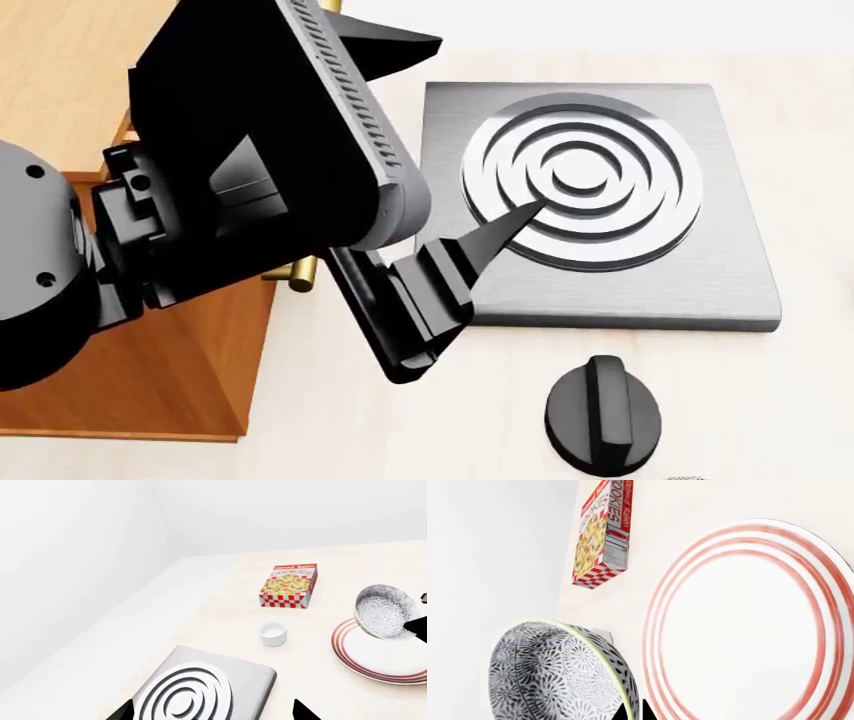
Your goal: Pick the akita bowl on the wooden cabinet and place it on the plate.
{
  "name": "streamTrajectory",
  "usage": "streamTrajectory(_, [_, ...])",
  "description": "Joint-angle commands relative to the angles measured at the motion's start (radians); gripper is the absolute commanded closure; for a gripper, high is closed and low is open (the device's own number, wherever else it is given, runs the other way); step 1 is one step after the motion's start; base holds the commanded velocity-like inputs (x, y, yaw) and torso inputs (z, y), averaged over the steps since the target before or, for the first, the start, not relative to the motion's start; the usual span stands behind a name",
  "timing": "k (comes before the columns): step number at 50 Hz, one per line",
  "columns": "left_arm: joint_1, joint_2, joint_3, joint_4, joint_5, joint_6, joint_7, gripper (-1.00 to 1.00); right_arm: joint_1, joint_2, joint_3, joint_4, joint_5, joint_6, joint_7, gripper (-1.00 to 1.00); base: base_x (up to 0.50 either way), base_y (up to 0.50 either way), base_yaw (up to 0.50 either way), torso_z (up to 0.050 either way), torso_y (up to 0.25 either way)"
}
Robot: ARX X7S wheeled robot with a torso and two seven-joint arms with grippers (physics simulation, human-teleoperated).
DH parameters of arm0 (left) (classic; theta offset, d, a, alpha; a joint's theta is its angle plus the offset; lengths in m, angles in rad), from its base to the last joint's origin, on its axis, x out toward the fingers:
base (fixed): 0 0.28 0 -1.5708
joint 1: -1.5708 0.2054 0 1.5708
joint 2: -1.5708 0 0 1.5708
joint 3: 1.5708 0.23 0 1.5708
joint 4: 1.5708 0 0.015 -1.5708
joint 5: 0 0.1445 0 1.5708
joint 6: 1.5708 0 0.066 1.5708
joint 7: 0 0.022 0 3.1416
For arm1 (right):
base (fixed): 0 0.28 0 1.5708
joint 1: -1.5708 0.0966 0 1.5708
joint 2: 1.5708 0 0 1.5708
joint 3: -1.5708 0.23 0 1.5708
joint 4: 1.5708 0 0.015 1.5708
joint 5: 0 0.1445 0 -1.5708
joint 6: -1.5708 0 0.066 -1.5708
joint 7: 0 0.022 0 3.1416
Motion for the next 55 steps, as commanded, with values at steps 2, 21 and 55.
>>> streamTrajectory(2, [0.004,-0.001,0.002,-0.001,0.004,0.002,0.002,-1.0,0.014,0.019,-0.006,0.028,-0.021,0.009,-0.008,1.0,0.0,0.0,0.0,0.0,0.0])
streamTrajectory(21, [0.01,-0.001,0.005,0.002,0.007,0.003,0.001,-1.0,-0.019,0.012,0.026,0.045,-0.027,-0.006,-0.018,1.0,0.0,0.0,0.0,0.0,0.0])
streamTrajectory(55, [0.019,-0.002,0.007,0.002,0.012,0.009,0.003,-1.0,0.015,0.011,-0.024,0.205,-0.07,0.001,-0.056,1.0,0.0,0.0,0.0,0.0,0.0])
